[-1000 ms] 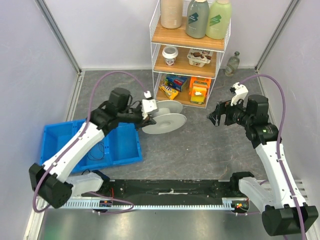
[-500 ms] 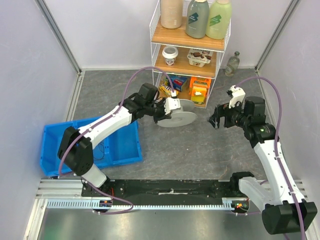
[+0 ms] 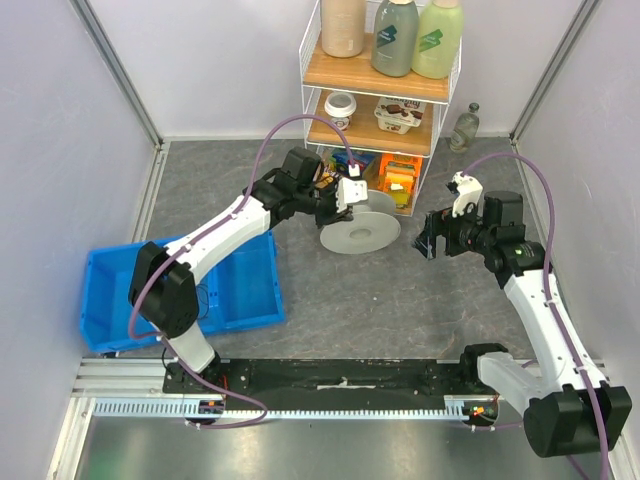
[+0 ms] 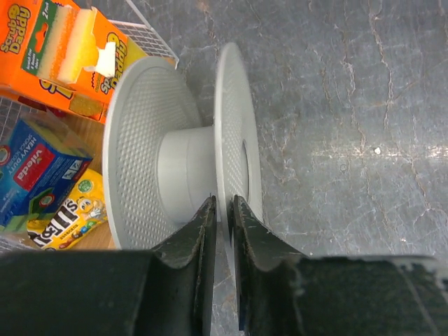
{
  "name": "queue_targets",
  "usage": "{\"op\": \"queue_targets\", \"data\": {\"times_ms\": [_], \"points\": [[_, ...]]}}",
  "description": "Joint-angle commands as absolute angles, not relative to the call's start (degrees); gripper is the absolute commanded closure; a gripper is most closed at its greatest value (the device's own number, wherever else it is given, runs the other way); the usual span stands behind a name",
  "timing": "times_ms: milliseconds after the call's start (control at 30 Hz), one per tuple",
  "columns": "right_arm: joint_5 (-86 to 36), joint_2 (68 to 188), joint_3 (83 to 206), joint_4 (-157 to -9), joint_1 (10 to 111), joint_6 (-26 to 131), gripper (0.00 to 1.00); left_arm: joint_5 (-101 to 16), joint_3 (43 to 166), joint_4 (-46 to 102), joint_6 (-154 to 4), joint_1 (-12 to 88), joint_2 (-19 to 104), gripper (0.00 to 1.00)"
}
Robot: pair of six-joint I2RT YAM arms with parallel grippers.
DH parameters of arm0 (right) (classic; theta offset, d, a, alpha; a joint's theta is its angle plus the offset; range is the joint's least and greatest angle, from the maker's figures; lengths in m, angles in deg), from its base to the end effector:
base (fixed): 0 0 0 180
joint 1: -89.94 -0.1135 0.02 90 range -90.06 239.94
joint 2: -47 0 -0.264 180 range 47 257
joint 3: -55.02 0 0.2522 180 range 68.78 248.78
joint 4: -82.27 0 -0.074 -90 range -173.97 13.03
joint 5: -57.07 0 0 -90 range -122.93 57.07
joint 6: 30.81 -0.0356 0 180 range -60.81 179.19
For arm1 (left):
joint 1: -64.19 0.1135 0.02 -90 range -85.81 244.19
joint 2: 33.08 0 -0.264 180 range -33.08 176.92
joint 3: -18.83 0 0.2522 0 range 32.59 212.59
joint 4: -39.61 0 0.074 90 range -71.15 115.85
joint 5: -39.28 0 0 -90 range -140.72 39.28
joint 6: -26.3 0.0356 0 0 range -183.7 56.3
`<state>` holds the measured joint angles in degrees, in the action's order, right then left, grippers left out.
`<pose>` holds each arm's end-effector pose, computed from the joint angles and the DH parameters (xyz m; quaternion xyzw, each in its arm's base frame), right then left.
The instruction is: Wrap the cables
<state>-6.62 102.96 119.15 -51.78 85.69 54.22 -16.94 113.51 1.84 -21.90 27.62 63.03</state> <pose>0.2038 0.0310 0.3032 -0.0947 0.8750 0.2381 0.4107 0.2938 -0.2426 0.3042 0.6427 0.5912 -0.2435 0.4220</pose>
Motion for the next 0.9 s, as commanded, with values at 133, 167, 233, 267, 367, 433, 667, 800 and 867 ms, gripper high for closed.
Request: {"op": "queue_targets", "data": {"times_ms": [133,167,233,267,367,433,667,800,867], "points": [[-4.63,102.98,120.02,-51.71,85.9,54.8,0.02,-13.81,117.75,1.16,-21.25,28.68,64.74,0.73],[-4.54,103.16,120.11,-51.71,85.9,54.8,0.02,-13.9,117.67,0.98,-21.07,28.86,64.74,0.71],[-4.36,103.25,120.11,-51.8,85.98,54.89,0.02,-13.9,117.49,0.8,-20.9,28.95,64.48,0.66],[-4.36,103.25,120.11,-51.71,85.98,54.97,0.02,-13.72,117.49,0.63,-20.72,28.95,64.48,0.62],[-4.36,103.25,120.02,-51.62,85.9,55.15,0.02,-13.46,117.4,0.45,-20.8,28.95,64.13,0.58],[-4.36,103.25,119.93,-51.71,85.98,55.15,0.02,-13.37,117.4,0.45,-20.63,28.95,64.13,0.56],[-4.36,103.25,119.76,-51.8,85.98,55.24,0.02,-13.37,117.4,0.54,-21.07,28.95,64.04,0.52],[-4.36,103.42,119.84,-51.8,85.9,55.33,0.02,-13.63,117.4,0.45,-21.07,28.95,64.04,0.44],[-4.36,103.51,119.84,-51.88,85.98,55.33,0.02,-13.55,117.58,0.45,-21.33,29.04,63.95,0.32]]}}
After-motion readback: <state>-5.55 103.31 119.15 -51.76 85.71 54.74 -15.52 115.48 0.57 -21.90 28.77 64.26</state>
